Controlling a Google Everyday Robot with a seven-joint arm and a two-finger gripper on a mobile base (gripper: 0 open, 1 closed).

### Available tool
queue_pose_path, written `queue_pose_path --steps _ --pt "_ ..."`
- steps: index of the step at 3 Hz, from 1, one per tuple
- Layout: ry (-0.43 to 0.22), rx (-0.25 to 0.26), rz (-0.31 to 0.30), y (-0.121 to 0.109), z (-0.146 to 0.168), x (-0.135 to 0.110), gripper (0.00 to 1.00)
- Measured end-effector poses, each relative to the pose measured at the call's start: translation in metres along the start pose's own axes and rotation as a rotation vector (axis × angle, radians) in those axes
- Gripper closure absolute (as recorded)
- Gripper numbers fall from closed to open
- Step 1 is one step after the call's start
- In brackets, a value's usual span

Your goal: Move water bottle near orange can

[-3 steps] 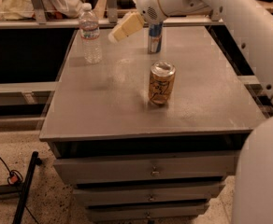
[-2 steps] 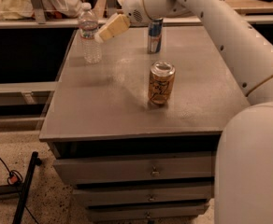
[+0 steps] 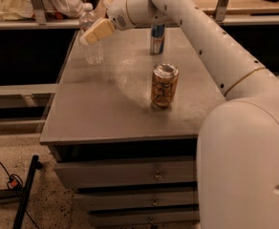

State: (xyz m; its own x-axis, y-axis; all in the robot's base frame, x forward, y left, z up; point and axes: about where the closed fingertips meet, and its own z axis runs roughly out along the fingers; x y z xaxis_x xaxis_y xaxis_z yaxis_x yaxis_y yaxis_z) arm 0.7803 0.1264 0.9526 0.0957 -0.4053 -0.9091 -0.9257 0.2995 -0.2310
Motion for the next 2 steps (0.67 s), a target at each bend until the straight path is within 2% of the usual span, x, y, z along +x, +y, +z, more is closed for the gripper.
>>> queue_pose_path --steps 1,2 --pt "-0.015 0.002 -0.012 -0.002 0.018 -0.001 0.00" --pt "-0.032 -0.007 -0.008 -0.001 0.028 -0.001 0.18"
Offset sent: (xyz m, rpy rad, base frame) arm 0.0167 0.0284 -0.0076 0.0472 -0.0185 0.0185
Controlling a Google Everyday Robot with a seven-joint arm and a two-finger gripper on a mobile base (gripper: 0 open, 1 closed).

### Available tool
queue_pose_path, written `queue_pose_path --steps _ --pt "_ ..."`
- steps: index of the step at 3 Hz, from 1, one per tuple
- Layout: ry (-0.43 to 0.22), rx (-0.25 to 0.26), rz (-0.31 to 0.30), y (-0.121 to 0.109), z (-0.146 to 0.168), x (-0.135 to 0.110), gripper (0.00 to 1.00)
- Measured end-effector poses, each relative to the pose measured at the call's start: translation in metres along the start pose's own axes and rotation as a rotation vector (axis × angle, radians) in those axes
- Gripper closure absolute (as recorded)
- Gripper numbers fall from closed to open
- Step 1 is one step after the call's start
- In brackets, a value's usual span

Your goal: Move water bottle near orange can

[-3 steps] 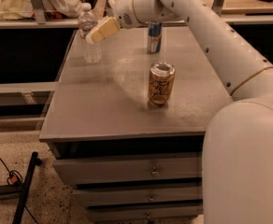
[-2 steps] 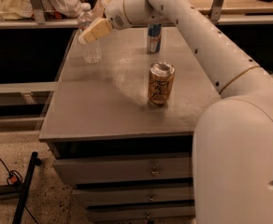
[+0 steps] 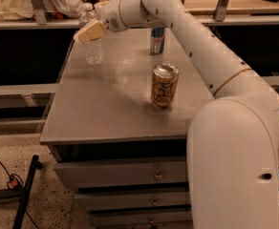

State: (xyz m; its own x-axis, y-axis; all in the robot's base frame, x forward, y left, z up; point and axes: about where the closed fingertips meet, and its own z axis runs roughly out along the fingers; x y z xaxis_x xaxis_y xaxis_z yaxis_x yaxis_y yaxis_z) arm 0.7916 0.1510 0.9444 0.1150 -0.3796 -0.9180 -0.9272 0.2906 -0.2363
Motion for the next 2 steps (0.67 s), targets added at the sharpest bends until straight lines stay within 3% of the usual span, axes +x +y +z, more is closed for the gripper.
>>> queue_pose_path --steps 2 --pt "0.000 -0.031 0.017 0.0024 0.0035 0.0040 0.63"
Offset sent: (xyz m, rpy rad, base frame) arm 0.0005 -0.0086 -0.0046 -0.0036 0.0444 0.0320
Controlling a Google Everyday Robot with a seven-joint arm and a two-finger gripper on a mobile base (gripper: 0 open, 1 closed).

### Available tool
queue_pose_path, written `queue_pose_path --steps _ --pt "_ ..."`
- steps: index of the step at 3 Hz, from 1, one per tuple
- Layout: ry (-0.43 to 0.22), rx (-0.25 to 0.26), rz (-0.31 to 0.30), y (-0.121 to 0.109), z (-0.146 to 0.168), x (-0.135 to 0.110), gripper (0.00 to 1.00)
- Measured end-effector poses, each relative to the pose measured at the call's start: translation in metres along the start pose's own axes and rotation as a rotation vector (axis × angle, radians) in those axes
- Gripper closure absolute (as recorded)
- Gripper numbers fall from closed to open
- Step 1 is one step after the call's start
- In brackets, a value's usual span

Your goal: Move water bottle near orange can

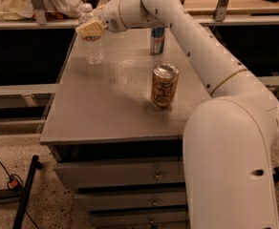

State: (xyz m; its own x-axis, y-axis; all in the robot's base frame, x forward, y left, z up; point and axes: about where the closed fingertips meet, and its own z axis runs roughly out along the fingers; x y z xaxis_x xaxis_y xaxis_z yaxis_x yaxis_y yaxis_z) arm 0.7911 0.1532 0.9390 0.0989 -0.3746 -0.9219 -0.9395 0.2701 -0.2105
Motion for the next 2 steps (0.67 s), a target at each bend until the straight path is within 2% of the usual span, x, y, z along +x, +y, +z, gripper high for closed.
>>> queue_pose_path --steps 1,2 --pt "-0.002 -0.031 -0.003 0.001 -0.010 0.001 0.87" --pt "0.006 -0.077 -0.011 0.005 -0.028 0.003 1.00"
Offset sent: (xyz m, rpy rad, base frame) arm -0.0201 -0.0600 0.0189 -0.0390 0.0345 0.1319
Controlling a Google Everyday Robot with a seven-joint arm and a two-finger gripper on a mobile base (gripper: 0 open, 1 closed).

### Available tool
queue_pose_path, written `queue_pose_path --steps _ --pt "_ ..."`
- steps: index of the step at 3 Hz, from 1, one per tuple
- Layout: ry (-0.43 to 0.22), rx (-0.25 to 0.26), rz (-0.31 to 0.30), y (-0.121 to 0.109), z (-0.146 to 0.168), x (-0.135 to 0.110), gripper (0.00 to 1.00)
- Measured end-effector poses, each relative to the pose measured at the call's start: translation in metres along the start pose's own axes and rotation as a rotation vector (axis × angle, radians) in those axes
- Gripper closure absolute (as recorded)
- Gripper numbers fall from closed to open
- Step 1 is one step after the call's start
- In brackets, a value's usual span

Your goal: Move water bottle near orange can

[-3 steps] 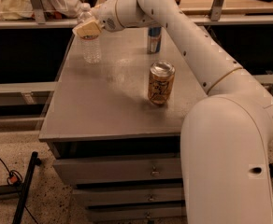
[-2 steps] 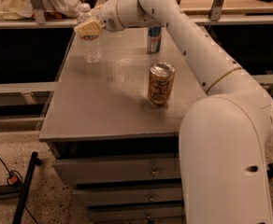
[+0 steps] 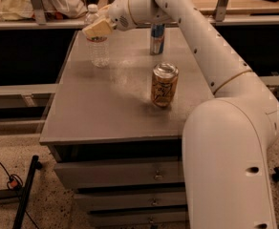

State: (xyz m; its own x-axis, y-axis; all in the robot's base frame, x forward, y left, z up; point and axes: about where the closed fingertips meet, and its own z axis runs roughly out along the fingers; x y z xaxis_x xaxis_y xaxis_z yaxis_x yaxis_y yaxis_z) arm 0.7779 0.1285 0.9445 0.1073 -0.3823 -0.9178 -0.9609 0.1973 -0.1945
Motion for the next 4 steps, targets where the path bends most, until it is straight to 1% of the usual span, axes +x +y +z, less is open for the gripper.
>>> queue_pose_path --steps 1,2,3,4 --pt "0.017 -0.019 -0.004 0.006 -0.031 0.001 1.00" --pt "0.024 -0.045 0.008 0.018 -0.055 0.004 1.00" --pt "0.018 -0.076 0.033 0.034 -0.077 0.014 1.00" --pt "-0.008 -0.101 0.063 0.050 -0.096 0.028 1.00"
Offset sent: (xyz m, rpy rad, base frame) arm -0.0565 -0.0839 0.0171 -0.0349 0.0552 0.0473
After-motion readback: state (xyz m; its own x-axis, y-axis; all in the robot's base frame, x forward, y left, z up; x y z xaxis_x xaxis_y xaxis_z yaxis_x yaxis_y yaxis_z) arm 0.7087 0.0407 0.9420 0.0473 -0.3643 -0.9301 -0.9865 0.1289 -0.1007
